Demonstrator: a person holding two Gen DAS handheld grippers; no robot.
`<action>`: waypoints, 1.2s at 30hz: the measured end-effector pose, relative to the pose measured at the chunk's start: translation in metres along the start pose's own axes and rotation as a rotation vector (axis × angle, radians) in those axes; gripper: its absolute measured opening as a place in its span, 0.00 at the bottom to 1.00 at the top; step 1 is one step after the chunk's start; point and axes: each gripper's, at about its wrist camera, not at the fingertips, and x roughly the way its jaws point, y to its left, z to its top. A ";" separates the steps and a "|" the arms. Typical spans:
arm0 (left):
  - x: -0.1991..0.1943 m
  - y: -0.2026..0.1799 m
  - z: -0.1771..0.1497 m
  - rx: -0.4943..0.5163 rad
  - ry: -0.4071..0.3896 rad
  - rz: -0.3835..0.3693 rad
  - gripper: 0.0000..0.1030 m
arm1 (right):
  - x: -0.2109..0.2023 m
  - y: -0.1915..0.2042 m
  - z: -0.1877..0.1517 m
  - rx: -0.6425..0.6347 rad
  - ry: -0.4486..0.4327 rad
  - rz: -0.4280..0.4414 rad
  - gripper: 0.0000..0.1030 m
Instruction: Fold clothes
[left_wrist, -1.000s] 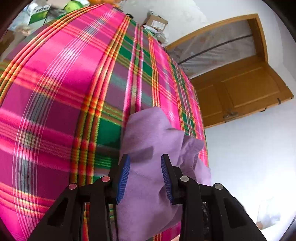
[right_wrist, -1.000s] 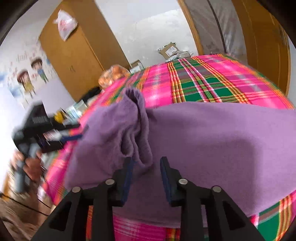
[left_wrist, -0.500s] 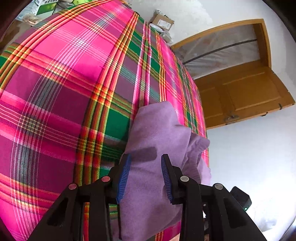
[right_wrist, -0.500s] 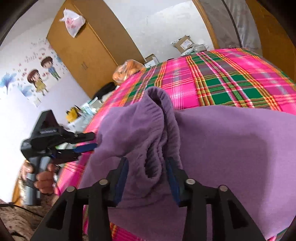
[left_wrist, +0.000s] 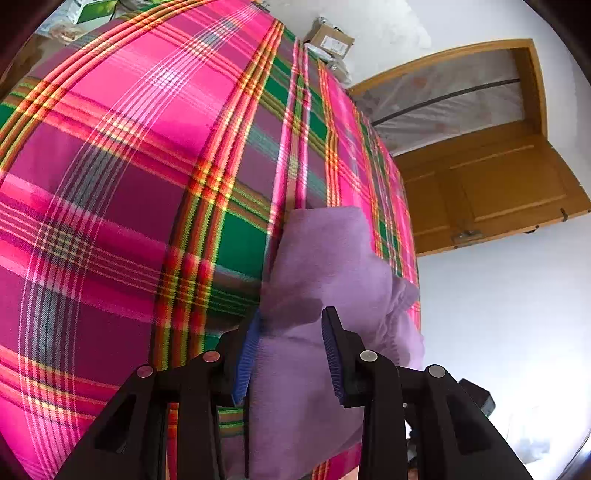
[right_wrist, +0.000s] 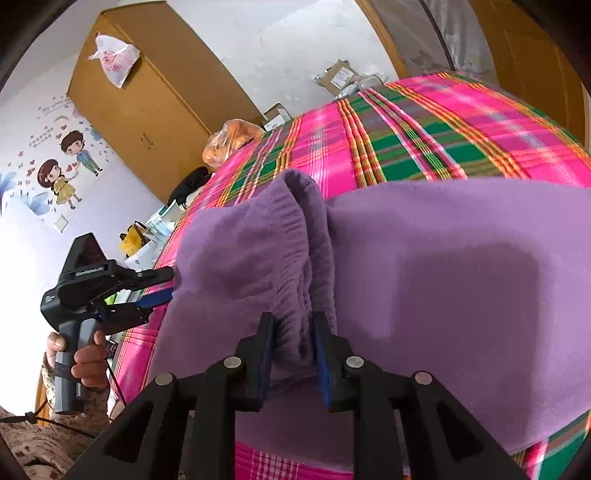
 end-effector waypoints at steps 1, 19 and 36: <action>0.000 0.001 0.000 -0.004 0.000 0.003 0.34 | -0.002 0.003 0.002 -0.020 -0.009 -0.018 0.26; 0.009 -0.006 0.001 0.016 0.023 0.034 0.34 | 0.026 -0.008 0.021 0.031 0.040 0.130 0.22; 0.019 -0.018 -0.012 0.070 0.074 0.069 0.34 | -0.004 -0.039 -0.001 0.136 -0.029 0.017 0.28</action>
